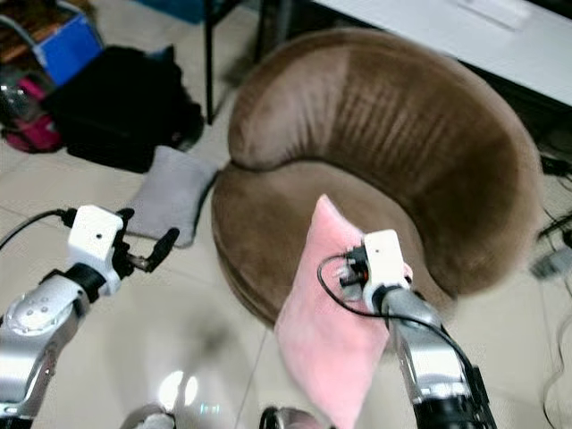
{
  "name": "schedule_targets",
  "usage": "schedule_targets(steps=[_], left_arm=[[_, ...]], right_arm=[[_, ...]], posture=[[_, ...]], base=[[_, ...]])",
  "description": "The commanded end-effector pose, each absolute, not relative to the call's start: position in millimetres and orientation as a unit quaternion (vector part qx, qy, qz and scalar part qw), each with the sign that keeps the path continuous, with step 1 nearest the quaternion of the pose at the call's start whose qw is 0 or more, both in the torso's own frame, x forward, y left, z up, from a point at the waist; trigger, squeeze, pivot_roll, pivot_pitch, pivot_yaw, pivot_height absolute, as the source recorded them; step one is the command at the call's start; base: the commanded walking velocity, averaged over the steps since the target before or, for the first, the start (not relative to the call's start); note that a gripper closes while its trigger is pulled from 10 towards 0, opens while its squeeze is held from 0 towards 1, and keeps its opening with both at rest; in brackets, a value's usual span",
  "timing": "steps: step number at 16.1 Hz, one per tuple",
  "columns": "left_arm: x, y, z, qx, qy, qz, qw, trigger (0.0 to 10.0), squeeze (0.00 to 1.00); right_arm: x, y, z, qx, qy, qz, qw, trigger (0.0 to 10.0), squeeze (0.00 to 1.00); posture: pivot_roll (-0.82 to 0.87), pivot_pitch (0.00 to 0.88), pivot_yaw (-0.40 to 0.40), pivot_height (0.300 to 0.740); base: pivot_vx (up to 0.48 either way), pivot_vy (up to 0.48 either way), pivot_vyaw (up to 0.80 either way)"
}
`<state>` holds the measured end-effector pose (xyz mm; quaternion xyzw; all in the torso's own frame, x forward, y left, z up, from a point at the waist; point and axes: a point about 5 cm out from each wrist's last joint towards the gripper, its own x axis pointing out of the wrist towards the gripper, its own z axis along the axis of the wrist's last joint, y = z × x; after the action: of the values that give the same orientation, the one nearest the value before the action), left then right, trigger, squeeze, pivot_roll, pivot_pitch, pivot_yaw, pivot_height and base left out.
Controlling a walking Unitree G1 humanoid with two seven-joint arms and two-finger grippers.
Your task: Move the pillow to the sofa from floor
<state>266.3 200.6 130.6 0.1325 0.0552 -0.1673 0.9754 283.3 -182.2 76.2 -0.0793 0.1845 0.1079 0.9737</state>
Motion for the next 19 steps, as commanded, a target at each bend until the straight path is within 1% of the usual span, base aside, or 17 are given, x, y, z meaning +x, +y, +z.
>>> schedule_targets(steps=[1, 2, 3, 4, 5, 9, 16, 19], left_arm=[[266, 190, 131, 0.139, 0.048, -0.188, 0.971, 10.0, 0.00], [266, 189, 131, 0.142, 0.048, -0.190, 0.970, 10.0, 0.00], [266, 188, 131, 0.148, 0.048, -0.193, 0.969, 10.0, 0.00], [267, 188, 131, 0.152, 0.049, -0.195, 0.968, 10.0, 0.00], [267, 188, 130, 0.169, 0.053, -0.197, 0.964, 10.0, 0.00], [268, 187, 132, 0.170, 0.048, -0.200, 0.964, 10.0, 0.00], [268, 189, 132, 0.152, 0.044, -0.181, 0.971, 10.0, 0.00], [271, 187, 133, 0.131, 0.044, -0.173, 0.975, 10.0, 0.00]], right_arm=[[278, -192, 71, -0.087, 0.198, 0.089, 0.972, 10.0, 0.68], [277, -191, 70, -0.091, 0.198, 0.091, 0.972, 10.0, 0.47], [277, -189, 70, -0.095, 0.197, 0.095, 0.971, 10.0, 0.34], [277, -188, 69, -0.095, 0.197, 0.096, 0.971, 10.0, 0.00], [276, -184, 69, -0.097, 0.196, 0.099, 0.971, 10.0, 0.00], [275, -181, 69, -0.096, 0.195, 0.105, 0.970, 10.0, 0.00], [277, -180, 69, -0.094, 0.196, 0.111, 0.970, 10.0, 0.00], [283, -178, 70, -0.091, 0.191, 0.104, 0.972, 10.0, 0.00]], posture=[[0.03, 0.180, -0.170, 0.740], [0.03, 0.180, -0.169, 0.740], [0.03, 0.181, -0.167, 0.740], [0.03, 0.181, -0.165, 0.740], [0.03, 0.181, -0.163, 0.740], [0.03, 0.182, -0.163, 0.740], [0.04, 0.189, -0.168, 0.740], [0.04, 0.180, -0.173, 0.740]], base=[[0.480, 0.000, 0.00], [0.480, 0.000, 0.00], [0.480, 0.000, 0.00], [0.465, 0.000, 0.00], [0.461, 0.000, 0.00], [0.461, 0.000, 0.00], [0.000, 0.000, 0.00], [0.000, 0.000, 0.00]])
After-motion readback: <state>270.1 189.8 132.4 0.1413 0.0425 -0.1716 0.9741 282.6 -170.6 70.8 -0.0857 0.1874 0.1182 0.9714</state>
